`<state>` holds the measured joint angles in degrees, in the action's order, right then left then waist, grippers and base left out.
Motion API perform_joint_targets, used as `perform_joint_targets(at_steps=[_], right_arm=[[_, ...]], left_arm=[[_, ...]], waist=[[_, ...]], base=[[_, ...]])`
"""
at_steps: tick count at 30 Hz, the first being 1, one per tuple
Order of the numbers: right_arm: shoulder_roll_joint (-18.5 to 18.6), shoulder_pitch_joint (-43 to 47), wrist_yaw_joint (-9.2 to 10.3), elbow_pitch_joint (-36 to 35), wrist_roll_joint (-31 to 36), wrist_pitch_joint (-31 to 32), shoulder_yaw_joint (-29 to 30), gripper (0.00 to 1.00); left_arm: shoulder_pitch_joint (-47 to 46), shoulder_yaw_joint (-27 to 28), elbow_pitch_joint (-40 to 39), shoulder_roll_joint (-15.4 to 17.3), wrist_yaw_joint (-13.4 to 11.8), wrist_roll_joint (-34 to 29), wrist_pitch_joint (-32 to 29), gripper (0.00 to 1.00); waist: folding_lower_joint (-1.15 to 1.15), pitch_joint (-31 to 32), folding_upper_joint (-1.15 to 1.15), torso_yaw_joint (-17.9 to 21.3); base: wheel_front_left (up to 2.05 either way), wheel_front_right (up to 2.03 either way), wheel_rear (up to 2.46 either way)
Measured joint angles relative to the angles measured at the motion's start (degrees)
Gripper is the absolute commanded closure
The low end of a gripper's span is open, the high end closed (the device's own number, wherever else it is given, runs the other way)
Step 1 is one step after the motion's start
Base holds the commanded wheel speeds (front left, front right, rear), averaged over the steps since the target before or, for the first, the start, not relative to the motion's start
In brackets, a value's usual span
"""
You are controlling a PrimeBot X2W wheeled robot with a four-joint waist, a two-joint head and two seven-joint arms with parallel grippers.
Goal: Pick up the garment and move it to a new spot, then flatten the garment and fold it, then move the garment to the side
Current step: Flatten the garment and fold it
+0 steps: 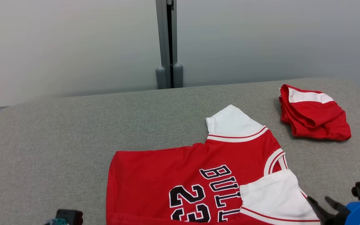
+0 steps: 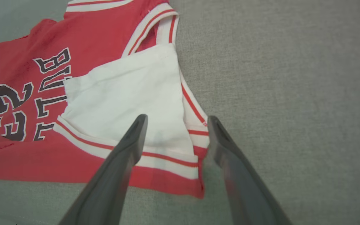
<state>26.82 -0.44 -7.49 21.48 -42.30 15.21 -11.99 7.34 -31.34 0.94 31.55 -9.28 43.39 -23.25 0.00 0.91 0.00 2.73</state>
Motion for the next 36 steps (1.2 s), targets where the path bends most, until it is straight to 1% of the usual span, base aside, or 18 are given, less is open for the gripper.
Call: perform_joint_targets(at_steps=[4,6,8,10,13,17,21,25,29,33,36], right_arm=[[-1.3,-2.7,0.0,-2.4,3.9,-3.5,2.7,0.0],[-3.4,-5.8,0.0,-3.1,4.3,-5.2,3.4,0.0],[-4.1,-10.3,-0.01,-2.9,7.3,-6.6,2.4,0.0],[-5.3,-15.1,0.01,-1.7,8.1,-7.9,2.1,0.0],[-6.2,-22.3,0.0,0.9,9.5,-8.4,0.0,0.0],[-5.9,-32.2,0.0,5.5,9.9,-8.4,-3.8,0.0],[-4.8,-40.8,0.0,11.3,9.4,-7.7,-7.7,0.0],[-3.7,-47.9,0.0,16.9,8.7,-7.2,-11.2,0.0],[-2.5,-53.2,0.0,22.1,8.0,-6.7,-14.8,0.0],[-2.0,-57.1,0.0,26.9,7.1,-6.4,-17.7,0.0],[-2.2,-58.8,-0.01,29.1,5.2,-5.0,-20.4,0.0]], left_arm=[[-4.8,1.6,-1.5,1.2,-0.2,-2.9,2.5,0.0],[-7.5,2.3,-1.6,1.1,0.5,-3.4,3.7,0.0],[-11.4,2.6,-0.6,1.0,1.3,-4.8,4.5,0.0],[-15.3,2.7,1.4,-0.3,2.2,-5.1,5.7,0.0],[-20.6,1.8,4.9,-2.5,3.9,-6.1,6.2,0.0],[-27.9,-0.1,9.1,-4.8,5.9,-8.0,5.8,0.0],[-32.8,-2.1,11.4,-7.2,7.3,-9.4,5.2,0.0],[-36.0,-3.4,12.2,-8.8,7.7,-10.7,5.1,0.0],[-37.8,-4.2,12.8,-9.5,7.9,-10.8,4.2,0.0],[-39.4,-4.2,13.2,-10.4,7.5,-11.1,3.5,0.0],[-40.0,-4.5,12.7,-10.5,7.3,-11.1,2.6,0.0]], waist=[[0.0,-1.1,0.0,0.0],[-0.01,-2.7,-0.01,0.4],[0.01,-4.8,0.0,0.8],[0.02,-7.0,0.0,1.0],[0.02,-10.3,0.0,0.9],[0.03,-15.1,0.01,0.0],[0.02,-19.2,0.01,-1.8],[0.02,-22.6,0.02,-4.2],[0.02,-25.4,0.01,-6.5],[0.02,-27.6,0.02,-8.1],[0.0,-28.6,0.01,-8.8]], base=[[0.0,0.0,0.0],[0.0,0.0,0.0],[0.0,0.0,0.0],[0.0,0.0,0.0],[0.0,0.0,0.0],[0.0,0.0,0.0],[0.0,0.0,0.0],[0.0,0.0,0.0],[0.0,0.0,0.0],[0.0,0.0,0.0],[0.0,0.0,0.0]])
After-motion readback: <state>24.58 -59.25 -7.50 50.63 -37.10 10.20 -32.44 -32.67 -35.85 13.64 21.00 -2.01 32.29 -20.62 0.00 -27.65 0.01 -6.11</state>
